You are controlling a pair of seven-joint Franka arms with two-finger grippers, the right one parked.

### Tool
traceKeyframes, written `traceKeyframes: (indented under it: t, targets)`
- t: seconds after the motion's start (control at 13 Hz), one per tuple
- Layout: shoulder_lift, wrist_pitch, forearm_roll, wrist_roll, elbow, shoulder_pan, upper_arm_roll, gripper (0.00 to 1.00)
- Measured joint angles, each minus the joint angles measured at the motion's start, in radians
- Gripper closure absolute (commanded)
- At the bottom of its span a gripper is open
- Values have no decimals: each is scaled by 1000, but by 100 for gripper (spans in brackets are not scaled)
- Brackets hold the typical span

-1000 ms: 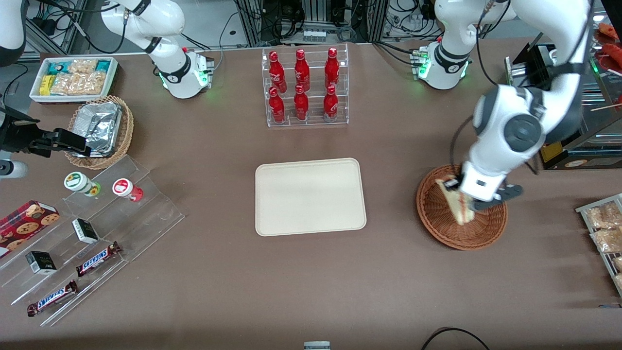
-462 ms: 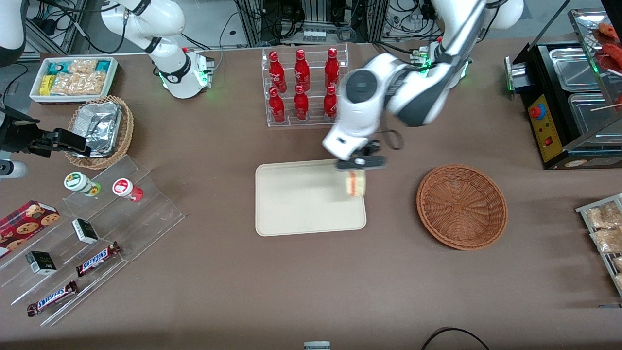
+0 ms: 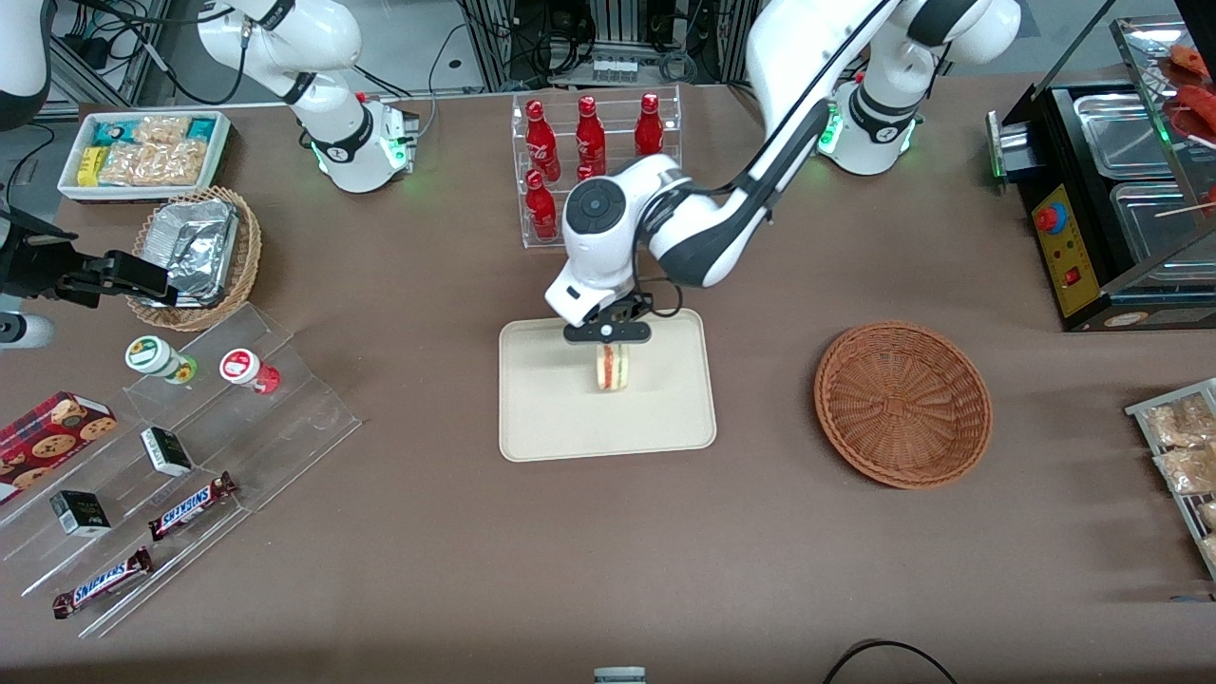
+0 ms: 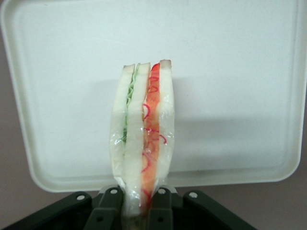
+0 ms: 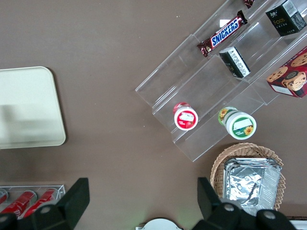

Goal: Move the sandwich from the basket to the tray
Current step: 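Carry the sandwich over the cream tray and lower it onto the tray, then open the left gripper to release the sandwich on the tray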

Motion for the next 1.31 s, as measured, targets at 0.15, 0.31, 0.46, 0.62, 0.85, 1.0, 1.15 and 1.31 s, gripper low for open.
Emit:
traceKeyframes:
  t: [0.15,0.31,0.46,0.62,0.85,1.0,1.15,1.31]
  targets:
    - [48,61,53,-60,2,-12,1,99]
    - [81,96,71,-90,5,-21,1,99]
    - [89,107,74,-97,11,-23,2,70]
    - [89,108,76,-97,14,-23,5,0]
    - [88,108,93,-104,23,-22,10,0]
    - [79,99,94,-109,36,-19,13,0]
    - [42,33,94,-116,53,-7,15,0]
    - [-40,-80,79,-119,66,23,17,0]
